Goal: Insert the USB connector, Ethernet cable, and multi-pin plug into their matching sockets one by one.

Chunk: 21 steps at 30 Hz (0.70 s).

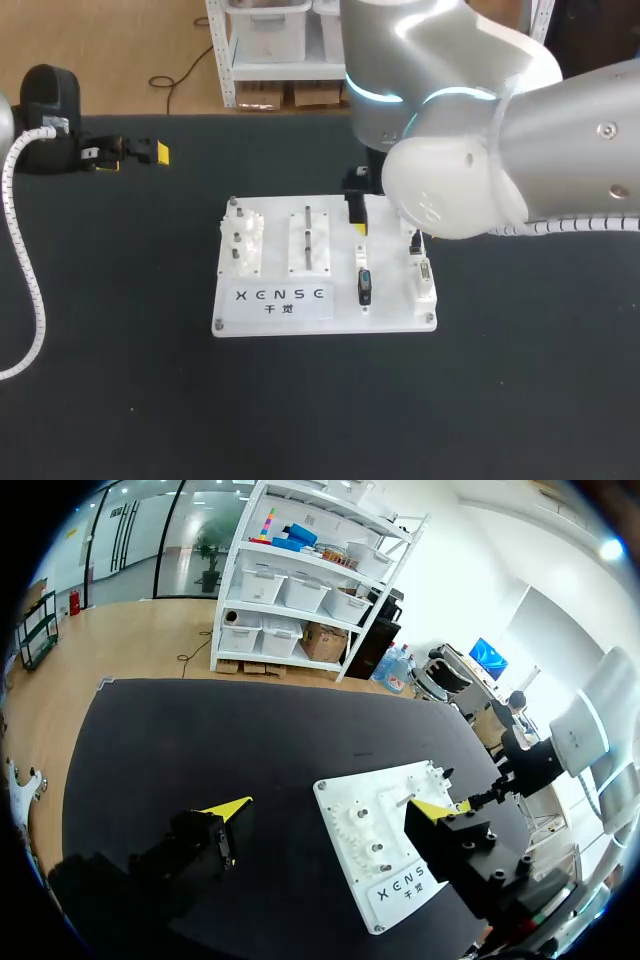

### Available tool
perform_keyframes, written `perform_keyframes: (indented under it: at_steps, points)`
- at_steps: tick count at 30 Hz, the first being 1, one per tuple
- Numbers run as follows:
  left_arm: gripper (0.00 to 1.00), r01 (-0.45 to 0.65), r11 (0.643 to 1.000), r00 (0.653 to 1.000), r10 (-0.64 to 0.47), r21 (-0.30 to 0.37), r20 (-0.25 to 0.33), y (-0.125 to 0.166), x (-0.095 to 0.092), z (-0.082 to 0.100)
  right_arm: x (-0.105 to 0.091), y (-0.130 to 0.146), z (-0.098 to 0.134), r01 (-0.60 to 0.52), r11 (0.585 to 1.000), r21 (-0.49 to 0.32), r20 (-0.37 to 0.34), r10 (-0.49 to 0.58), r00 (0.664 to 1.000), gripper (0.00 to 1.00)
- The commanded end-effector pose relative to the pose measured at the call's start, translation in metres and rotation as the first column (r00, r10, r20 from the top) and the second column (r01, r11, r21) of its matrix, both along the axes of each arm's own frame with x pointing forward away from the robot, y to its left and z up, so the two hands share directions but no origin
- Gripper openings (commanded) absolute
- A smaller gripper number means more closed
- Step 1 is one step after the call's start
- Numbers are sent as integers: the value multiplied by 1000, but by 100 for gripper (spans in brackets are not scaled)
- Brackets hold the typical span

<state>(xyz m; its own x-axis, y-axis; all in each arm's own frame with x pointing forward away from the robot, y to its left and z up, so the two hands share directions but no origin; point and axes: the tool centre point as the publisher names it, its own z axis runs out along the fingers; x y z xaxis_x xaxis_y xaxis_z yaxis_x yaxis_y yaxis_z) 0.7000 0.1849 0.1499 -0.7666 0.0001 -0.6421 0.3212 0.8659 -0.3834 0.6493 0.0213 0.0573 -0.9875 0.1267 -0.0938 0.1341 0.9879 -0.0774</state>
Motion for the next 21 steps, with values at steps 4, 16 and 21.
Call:
perform_keyframes:
  at_steps: [4,16,21]
  points:
    - [100,0,1000,1000,0,0,0,0,0,0,-29,20,2,-49,999,4,35,49,998,100]
    - [100,0,1000,1000,0,0,0,0,0,0,-48,38,-20,-103,993,64,-18,105,994,100]
    - [100,0,1000,1000,0,0,0,0,0,0,-54,42,-32,-128,987,95,-44,132,990,100]
